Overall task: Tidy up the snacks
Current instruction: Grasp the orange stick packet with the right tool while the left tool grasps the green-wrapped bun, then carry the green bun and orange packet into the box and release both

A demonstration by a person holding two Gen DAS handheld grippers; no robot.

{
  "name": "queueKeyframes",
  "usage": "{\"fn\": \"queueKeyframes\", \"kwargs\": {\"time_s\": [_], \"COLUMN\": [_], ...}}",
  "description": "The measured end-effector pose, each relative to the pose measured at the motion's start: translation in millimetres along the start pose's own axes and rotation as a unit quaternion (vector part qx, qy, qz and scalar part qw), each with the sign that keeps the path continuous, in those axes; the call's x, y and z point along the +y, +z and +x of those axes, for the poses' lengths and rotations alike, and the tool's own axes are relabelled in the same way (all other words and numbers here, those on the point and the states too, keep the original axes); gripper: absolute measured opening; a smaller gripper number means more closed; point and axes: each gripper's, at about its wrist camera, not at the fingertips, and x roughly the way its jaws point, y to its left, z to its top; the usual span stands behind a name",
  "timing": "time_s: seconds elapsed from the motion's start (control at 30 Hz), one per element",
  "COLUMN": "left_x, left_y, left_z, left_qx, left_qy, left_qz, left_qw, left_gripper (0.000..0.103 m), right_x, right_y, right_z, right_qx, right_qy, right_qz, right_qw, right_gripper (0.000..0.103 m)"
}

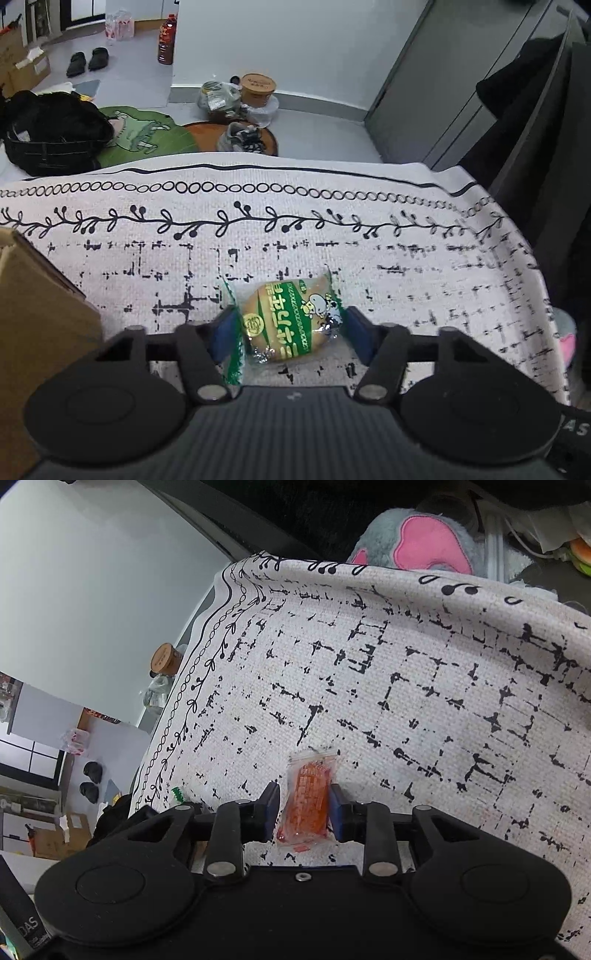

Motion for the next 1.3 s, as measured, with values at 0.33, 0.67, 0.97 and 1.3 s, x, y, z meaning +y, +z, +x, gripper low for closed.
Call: {"fn": "queueKeyframes", "kwargs": {"time_s": [0.33, 0.67, 0.97, 1.3], "left_x": [7, 9, 10, 23], "left_y": [-5, -9, -10, -15], "left_z": [-11, -35, -70, -112], "left_qx": [0.003, -0.006, -0.029, -0.050], "left_qy": [-0.004, -0.010, -0.011, -0.006], "left_qz": [-0.006, -0.010, -0.009, -0.013], "left_qw": [1.0000, 0.9999, 0.9995, 0.9986], "left_gripper": [0.048, 0.048, 0.047, 0.047], "right_x": [5, 6, 22, 38], "right_y": [-4, -3, -19, -37], "right_z": [8, 4, -16, -39], "right_qx": [0.001, -0.003, 0.003, -0.017], "right_qy": [-0.016, -0.008, 0.035, 0.056], "right_qz": [-0.031, -0.041, -0.068, -0.112], "right_qw": [0.999, 0.999, 0.997, 0.992], "right_gripper": [0.039, 0.021, 0.021, 0.021]}}
